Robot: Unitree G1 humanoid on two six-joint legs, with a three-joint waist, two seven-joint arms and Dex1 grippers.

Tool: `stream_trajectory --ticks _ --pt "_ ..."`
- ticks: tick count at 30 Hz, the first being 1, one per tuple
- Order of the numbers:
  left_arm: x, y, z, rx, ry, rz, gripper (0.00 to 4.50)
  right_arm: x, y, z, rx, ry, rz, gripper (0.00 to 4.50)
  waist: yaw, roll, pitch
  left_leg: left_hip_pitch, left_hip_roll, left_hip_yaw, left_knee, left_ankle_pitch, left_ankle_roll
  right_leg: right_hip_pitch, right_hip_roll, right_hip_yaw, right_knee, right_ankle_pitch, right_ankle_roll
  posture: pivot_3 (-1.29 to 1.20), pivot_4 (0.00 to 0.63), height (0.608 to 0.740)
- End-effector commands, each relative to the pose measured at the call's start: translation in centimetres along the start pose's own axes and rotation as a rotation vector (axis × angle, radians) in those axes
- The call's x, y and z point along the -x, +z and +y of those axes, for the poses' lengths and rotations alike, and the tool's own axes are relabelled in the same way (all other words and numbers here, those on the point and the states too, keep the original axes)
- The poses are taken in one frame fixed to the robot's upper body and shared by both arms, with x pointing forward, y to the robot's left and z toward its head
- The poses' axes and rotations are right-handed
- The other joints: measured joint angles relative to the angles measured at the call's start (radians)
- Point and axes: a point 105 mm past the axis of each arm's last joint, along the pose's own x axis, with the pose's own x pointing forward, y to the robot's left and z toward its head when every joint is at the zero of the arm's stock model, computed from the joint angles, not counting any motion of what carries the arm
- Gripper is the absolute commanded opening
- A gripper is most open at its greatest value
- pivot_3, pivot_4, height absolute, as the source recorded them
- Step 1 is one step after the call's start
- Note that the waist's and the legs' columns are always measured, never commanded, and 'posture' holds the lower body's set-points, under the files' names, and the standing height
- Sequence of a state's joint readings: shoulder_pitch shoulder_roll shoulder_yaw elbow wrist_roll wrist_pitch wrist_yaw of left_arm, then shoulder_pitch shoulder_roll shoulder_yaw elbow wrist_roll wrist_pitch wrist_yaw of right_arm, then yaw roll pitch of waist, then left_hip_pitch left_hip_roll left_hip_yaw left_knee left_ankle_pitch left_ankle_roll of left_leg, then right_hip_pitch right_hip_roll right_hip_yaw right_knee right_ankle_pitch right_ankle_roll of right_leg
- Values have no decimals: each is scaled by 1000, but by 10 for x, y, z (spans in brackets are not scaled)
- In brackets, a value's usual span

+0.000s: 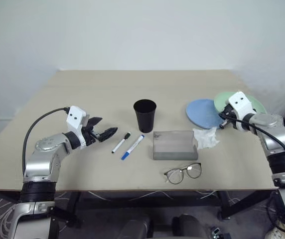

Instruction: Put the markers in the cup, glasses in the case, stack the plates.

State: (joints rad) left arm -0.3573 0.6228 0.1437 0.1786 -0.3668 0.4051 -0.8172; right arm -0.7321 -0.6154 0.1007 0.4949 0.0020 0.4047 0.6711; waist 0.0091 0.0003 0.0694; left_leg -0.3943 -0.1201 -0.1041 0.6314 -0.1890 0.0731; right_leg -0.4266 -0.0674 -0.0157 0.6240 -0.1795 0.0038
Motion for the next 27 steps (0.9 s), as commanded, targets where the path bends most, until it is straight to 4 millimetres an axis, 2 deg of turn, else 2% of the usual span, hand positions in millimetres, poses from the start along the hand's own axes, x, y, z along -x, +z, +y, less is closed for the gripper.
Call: stream_trajectory --ticks 1,9,18,23,27 --pt "3 18 3 -43 14 -51 4500 -7 21 -5 48 -11 -68 45 0 0 0 0 0 1 0 0 0 0 0 0 0 0 0 0 0 739" --pt "10 18 7 -44 45 -55 4500 -33 32 18 68 80 -106 45 -6 0 0 1 1 6 -2 0 1 -3 1 2 1 1 1 0 0 739" --pt "14 18 8 -43 64 -57 4500 -47 35 38 77 147 -119 45 -6 0 0 2 1 7 -2 0 1 -3 3 3 2 1 1 0 0 739" --pt "16 18 9 -44 70 -56 4500 -50 33 42 76 156 -108 45 -8 1 0 2 1 7 -2 0 0 -4 4 4 2 2 0 0 0 739" --pt "16 18 9 -44 71 -57 4500 -51 34 42 74 153 -114 1041 -10 1 -1 2 1 7 -3 0 0 -4 4 4 3 2 0 0 0 739"
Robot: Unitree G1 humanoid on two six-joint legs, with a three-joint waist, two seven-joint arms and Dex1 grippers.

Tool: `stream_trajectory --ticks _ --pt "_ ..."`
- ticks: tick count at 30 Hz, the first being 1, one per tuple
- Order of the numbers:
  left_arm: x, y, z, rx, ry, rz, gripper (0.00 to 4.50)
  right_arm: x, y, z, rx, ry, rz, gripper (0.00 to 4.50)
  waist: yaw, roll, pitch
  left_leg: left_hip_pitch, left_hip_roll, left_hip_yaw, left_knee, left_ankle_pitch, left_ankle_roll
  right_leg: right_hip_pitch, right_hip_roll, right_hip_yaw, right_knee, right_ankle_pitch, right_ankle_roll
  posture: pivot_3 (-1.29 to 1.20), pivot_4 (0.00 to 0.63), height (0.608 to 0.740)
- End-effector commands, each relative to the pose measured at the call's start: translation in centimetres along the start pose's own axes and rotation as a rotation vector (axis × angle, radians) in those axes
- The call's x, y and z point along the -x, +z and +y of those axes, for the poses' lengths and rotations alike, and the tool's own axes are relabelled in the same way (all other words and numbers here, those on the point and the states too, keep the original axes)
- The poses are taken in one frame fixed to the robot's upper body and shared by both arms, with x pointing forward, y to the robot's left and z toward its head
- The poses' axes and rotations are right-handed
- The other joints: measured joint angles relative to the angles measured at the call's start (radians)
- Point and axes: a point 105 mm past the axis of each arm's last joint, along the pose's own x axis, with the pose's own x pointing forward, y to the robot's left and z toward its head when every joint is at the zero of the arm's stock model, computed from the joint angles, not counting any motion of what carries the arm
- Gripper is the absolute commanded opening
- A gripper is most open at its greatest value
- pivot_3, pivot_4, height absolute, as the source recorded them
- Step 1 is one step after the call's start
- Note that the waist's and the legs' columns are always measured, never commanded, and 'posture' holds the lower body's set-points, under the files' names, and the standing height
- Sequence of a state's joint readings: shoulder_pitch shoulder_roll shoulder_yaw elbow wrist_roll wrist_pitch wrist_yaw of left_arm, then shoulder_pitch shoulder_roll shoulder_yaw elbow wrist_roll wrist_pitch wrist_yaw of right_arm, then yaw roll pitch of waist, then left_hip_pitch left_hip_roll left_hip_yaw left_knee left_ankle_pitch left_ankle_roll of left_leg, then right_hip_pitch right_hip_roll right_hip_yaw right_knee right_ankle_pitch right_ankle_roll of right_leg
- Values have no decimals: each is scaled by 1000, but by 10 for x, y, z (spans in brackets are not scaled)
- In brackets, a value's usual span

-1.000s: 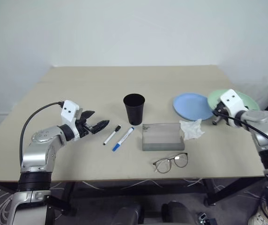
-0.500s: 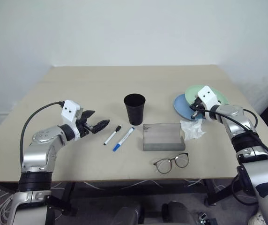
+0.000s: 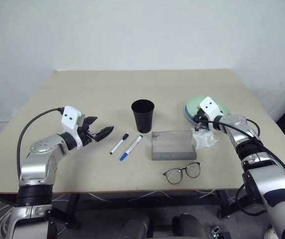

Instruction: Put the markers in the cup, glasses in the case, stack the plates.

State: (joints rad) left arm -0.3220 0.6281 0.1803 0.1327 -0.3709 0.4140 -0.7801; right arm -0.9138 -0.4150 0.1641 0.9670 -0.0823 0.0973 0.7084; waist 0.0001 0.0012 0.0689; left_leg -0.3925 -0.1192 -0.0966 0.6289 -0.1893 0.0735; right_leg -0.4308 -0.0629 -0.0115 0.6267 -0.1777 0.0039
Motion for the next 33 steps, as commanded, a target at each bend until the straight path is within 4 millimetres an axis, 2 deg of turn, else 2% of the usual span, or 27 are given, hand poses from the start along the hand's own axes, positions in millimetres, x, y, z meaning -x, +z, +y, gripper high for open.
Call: stream_trajectory --ticks 1,7,10,13,18,24,28,33 --pt "6 16 4 -37 15 -45 4500 4 32 -12 50 -35 -86 1388 -1 0 0 0 0 0 0 0 0 0 0 0 0 0 0 0 0 739" --pt "6 16 4 -37 13 -46 4500 19 47 -27 59 -64 -144 3477 -1 0 0 0 0 0 0 0 0 0 1 0 0 1 -1 0 0 739" --pt "6 16 4 -37 13 -45 4500 39 57 -36 49 -50 -189 4481 0 0 0 0 0 0 0 0 0 0 0 0 0 1 -1 0 0 739" --pt "6 15 4 -34 12 -42 4500 60 57 -37 36 -10 -193 4481 4 0 0 0 0 0 0 0 0 -1 -1 0 0 0 0 0 0 739" --pt "6 13 3 -30 6 -38 4500 78 36 -18 -3 89 -113 4481 4 0 0 0 1 0 0 0 0 0 -2 0 -1 0 0 0 0 739" --pt "4 12 2 -29 -2 -34 4500 76 6 -6 -97 96 -10 4481 3 0 0 0 2 3 1 0 0 0 -4 -1 0 0 0 0 0 739" --pt "4 12 2 -30 -3 -33 4500 74 -3 -4 -126 93 25 4481 4 0 0 0 2 3 2 0 0 1 -4 -1 -1 1 0 0 0 739" --pt "5 13 2 -33 -4 -32 4500 65 -31 4 -204 95 111 4481 8 -1 -1 -1 3 3 2 0 0 2 -4 -1 -2 1 0 0 0 739"
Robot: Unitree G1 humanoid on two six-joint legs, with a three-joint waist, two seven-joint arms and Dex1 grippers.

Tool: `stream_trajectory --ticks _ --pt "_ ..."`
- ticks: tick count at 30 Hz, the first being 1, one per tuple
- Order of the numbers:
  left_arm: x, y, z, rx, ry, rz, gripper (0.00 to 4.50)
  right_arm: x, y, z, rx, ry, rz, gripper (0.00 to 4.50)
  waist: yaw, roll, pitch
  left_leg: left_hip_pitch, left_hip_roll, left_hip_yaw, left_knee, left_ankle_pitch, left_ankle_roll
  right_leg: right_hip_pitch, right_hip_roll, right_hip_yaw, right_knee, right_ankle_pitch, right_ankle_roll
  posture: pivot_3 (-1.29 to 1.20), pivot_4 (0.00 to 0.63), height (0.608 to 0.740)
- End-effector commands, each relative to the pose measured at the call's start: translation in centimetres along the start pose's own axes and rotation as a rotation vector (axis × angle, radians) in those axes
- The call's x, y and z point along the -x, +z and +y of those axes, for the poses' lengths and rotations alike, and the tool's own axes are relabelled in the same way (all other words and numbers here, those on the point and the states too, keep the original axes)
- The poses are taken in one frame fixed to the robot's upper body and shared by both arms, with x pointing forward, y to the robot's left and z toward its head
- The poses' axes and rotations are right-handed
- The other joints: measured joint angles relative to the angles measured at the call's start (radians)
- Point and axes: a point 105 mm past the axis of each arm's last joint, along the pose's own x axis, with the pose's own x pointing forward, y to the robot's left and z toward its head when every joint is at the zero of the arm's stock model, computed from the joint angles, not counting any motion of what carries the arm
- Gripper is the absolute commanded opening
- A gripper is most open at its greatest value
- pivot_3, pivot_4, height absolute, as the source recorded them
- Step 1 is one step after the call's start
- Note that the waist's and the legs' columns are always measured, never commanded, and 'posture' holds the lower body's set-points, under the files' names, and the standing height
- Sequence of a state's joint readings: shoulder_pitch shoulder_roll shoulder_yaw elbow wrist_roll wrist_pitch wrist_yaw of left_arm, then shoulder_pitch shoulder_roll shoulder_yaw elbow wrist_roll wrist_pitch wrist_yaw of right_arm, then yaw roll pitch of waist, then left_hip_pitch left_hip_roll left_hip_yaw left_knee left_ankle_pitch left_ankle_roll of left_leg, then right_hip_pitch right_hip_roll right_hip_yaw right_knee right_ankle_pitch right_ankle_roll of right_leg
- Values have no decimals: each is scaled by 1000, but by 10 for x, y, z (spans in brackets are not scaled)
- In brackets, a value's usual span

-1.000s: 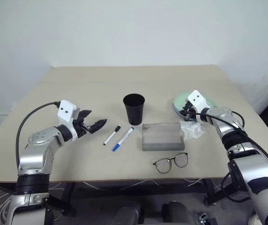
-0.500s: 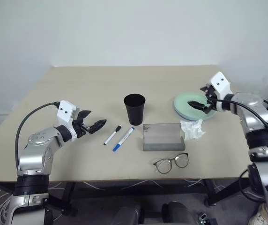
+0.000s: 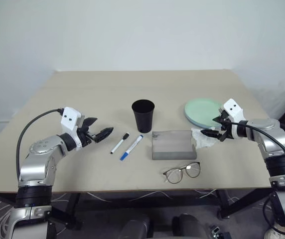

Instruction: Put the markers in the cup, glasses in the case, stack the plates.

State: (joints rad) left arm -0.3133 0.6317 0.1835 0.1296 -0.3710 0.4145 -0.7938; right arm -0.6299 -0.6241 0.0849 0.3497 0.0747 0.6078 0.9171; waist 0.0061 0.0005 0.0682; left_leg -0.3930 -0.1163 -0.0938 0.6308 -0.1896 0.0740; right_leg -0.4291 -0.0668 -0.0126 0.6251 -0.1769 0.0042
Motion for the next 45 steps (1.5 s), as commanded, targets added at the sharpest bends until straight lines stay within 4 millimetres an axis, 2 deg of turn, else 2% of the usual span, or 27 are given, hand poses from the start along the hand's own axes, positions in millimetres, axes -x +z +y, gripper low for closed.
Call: stream_trajectory --ticks 1,10,15,18,29,36,41,45 --pt "3 14 3 -35 6 -37 4500 -4 -10 -1 -34 -13 30 4481 3 0 0 0 0 0 0 0 0 0 0 0 0 0 0 0 0 739" --pt "3 14 3 -38 4 -33 4500 -13 -30 0 -42 -26 72 4481 3 0 0 0 1 1 0 0 0 0 0 0 0 0 0 0 0 739" --pt "2 14 2 -39 0 -33 4500 -16 -35 3 -55 -14 78 4481 3 0 0 0 1 1 0 0 0 0 0 0 0 0 0 0 0 739" --pt "2 15 2 -40 -1 -33 4500 -17 -38 4 -65 -8 85 3879 3 0 0 0 1 1 0 0 0 0 1 0 0 0 0 0 0 739" --pt "1 16 3 -42 2 -34 4500 -17 -33 7 -38 22 68 10 3 0 0 0 2 1 2 0 0 2 0 -1 0 0 0 0 0 739" --pt "1 17 3 -44 8 -37 4500 -9 -12 5 39 46 10 10 3 0 0 0 2 1 2 0 0 1 1 -1 0 0 0 0 0 739" --pt "1 17 4 -46 12 -38 4500 7 29 3 114 88 -113 10 2 0 0 0 2 1 1 0 0 1 0 -1 0 0 1 0 0 739" --pt "1 18 5 -48 13 -38 4500 11 65 -15 131 0 -212 10 -1 0 0 0 3 2 2 0 0 0 1 -1 0 0 1 0 0 739"
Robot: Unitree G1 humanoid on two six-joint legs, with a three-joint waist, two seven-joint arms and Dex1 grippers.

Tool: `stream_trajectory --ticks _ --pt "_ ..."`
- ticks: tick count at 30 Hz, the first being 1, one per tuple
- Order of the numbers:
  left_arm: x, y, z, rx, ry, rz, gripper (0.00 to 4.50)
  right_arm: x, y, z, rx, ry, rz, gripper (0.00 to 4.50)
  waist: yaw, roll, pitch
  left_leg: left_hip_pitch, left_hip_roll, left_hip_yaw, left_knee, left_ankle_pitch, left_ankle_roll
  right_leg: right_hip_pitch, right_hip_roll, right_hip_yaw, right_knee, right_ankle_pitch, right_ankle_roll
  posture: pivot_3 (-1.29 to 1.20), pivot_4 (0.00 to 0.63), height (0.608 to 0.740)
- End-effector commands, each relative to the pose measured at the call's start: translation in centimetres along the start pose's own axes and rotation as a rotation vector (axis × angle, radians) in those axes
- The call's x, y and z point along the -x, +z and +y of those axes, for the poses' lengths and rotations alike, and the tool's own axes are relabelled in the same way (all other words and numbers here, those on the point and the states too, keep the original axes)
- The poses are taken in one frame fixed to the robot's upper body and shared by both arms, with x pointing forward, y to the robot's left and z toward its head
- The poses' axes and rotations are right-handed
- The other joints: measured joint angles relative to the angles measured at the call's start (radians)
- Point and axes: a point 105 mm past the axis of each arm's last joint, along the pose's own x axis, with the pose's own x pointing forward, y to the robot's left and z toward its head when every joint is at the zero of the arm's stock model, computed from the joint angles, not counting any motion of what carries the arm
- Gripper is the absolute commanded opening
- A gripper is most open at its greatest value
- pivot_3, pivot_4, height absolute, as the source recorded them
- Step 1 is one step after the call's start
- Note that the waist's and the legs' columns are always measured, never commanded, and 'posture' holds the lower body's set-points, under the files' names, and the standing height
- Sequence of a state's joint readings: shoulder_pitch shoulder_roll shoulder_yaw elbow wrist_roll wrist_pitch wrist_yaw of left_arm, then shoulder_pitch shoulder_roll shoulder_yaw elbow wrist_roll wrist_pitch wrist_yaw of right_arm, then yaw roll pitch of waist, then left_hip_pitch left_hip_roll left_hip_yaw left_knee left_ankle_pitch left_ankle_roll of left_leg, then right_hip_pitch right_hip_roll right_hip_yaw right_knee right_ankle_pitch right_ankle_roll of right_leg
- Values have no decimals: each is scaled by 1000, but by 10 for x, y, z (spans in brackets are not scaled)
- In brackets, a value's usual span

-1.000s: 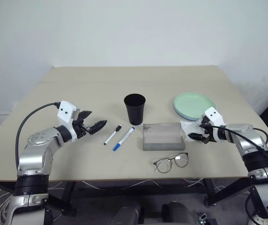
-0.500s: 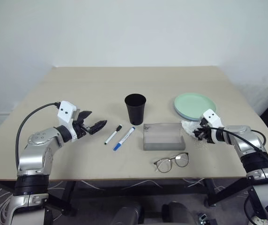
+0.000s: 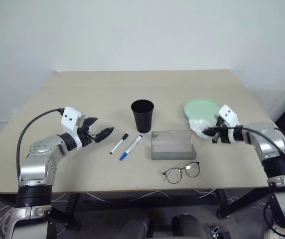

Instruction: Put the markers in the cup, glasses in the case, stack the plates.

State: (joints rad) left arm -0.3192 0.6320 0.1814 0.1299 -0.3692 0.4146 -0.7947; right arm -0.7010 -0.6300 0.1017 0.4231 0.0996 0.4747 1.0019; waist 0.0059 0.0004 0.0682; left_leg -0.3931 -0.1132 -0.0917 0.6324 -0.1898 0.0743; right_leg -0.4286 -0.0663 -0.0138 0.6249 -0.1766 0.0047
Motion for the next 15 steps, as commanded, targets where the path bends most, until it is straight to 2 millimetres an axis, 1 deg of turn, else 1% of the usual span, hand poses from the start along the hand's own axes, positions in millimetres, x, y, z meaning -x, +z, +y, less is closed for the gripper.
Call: stream_trajectory --ticks 1,3,5,7,11,14,15 --pt "1 17 5 -44 15 -36 4500 7 42 -27 41 -124 -126 10 -1 0 0 0 0 0 0 0 0 0 0 0 0 0 0 0 0 739" --pt "0 18 5 -44 12 -38 4500 -1 44 -40 28 -205 -116 10 -2 0 0 0 1 0 0 0 0 0 0 -1 0 0 0 0 0 739" --pt "-1 19 5 -44 9 -40 4500 -13 41 -47 37 -268 -94 10 -2 -1 0 0 0 0 0 0 0 1 0 -1 0 0 0 0 0 739" --pt "-2 19 4 -46 6 -40 4500 -24 39 -52 43 -323 -80 10 -2 -1 -1 1 0 0 0 0 0 1 0 -1 0 0 0 0 0 739" --pt "-3 20 3 -46 3 -43 4500 -34 42 -59 36 -386 -88 10 -2 -1 -1 0 0 1 -2 0 0 -2 1 1 -1 1 -2 0 0 739" --pt "-3 20 3 -46 3 -43 4500 -37 44 -64 58 -448 -88 684 -5 -1 0 -1 0 3 -4 0 -1 -4 2 1 0 3 -4 0 0 739" --pt "-2 20 3 -45 3 -43 4500 -35 45 -66 55 -469 -98 996 -7 -1 0 -1 0 3 -5 0 -1 -5 2 1 0 3 -5 0 0 739"
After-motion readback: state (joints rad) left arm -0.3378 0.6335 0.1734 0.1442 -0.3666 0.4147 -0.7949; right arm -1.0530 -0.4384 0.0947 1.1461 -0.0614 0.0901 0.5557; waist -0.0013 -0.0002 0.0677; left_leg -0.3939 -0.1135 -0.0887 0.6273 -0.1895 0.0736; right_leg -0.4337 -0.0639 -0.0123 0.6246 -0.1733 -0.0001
